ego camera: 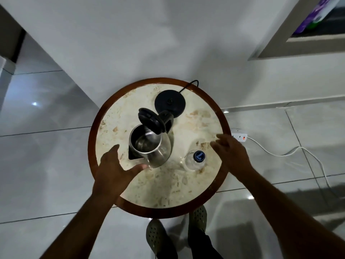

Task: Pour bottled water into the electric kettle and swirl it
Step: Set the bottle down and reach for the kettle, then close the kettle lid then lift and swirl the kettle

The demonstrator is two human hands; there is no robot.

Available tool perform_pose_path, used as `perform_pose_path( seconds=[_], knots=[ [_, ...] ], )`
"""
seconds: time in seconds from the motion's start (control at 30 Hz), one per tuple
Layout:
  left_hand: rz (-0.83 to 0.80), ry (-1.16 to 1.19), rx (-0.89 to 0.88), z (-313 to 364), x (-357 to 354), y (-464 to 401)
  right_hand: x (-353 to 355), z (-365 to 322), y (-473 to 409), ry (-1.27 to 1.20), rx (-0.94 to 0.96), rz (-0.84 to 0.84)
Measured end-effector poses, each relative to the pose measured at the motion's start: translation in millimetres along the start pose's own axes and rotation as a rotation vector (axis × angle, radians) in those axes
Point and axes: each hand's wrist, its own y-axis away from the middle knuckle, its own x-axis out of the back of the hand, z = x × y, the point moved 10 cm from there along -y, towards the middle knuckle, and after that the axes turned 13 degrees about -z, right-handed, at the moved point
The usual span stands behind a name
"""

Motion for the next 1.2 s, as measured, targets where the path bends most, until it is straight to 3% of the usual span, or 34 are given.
perform_pose_path(
  seconds=[0.1, 0.27, 0.4, 0.47, 0.67, 0.8, 0.87, 1.03, 1.2],
  knots=[
    [-0.046, 0.067, -0.142, 15, -8, -16, -10, -75, -24, 0.023, 0.142, -0.049],
    [-0.085, 0.083, -0.099, 8, -22, -32, -84, -157, -75, 0.257, 0.208, -0.303],
    [-0.064, 0.152, -0.086, 9, -23, -32, -137, -163, -84, 0.521, 0.196, -0.550],
    [-0.060, 0.175, -0.079, 7, -23, -32, -148, -163, -83, 0.716, 0.248, -0.520],
    [-0.089, 0.331, -0.134, 16, -22, -25, -154, -170, -82, 0.979, 0.281, -0.437],
    [-0.048, 0.320, -0.204, 30, -20, -19, -147, -153, -86, 0.915, 0.148, -0.708],
    [-0.041, 0.282, -0.189, 28, -23, -19, -147, -145, -79, 0.947, 0.215, -0.795],
    [-0.038, 0.184, -0.137, 32, -17, -35, -135, -141, -79, 0.890, 0.356, -0.557],
    [-0.009, -0.019, -0.223, 101, 23, -68, -86, -158, -109, 0.750, 0.338, -0.431]
  ],
)
